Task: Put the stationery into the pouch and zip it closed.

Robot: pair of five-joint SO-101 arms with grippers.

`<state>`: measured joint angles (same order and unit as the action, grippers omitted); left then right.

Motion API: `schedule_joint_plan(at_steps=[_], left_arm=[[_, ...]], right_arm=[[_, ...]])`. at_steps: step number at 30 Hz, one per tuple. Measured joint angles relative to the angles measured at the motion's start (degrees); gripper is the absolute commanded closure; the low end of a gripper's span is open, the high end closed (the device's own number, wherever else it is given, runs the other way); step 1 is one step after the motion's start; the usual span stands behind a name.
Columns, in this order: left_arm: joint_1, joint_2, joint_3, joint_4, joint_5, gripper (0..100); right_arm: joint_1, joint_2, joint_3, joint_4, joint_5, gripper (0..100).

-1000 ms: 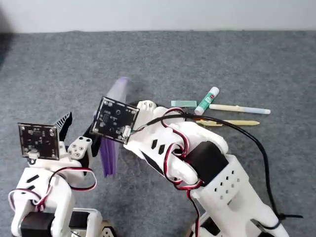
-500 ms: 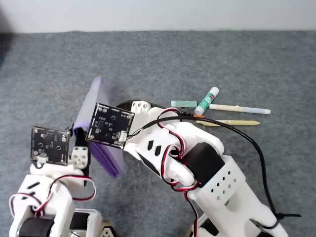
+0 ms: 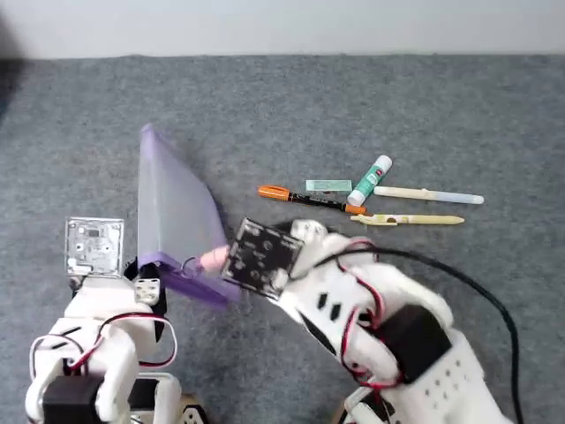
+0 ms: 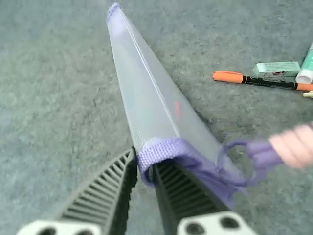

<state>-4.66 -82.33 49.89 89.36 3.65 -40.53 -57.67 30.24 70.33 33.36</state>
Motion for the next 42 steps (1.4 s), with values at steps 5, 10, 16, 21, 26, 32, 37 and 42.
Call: schedule_joint_plan(at_steps=[5,10,16,21,26,32,37,42], left_arm=[[-0.35,0.00,0.70,0.18,2.11,99],[-0.88,0.00,0.79,0.70,3.96,99],[-1.05,0.44,-0.53,0.88,7.38,99],[-1.14,0.88,-1.41,0.88,10.64,99],[-1.49,0.88,-2.99,0.88,12.75,99],[-1.58,1.05,-3.96,0.88,14.59,99],[-1.58,1.23,-3.96,0.88,14.51,99],[-1.76,1.23,-0.88,0.88,11.43,98]], right_arm=[[0.44,-8.35,8.09,1.23,-2.20,99.1],[3.43,-15.38,16.44,1.23,-2.55,99.1],[8.53,-22.68,25.41,1.23,-2.64,99.2],[13.98,-28.48,30.86,1.23,-2.55,99.2],[21.36,-32.00,34.90,1.23,-2.29,99.2],[27.34,-35.43,40.35,1.23,-0.35,99.2],[28.84,-38.86,44.92,1.23,0.00,99.2],[31.82,-43.25,47.65,1.23,0.00,99.2]])
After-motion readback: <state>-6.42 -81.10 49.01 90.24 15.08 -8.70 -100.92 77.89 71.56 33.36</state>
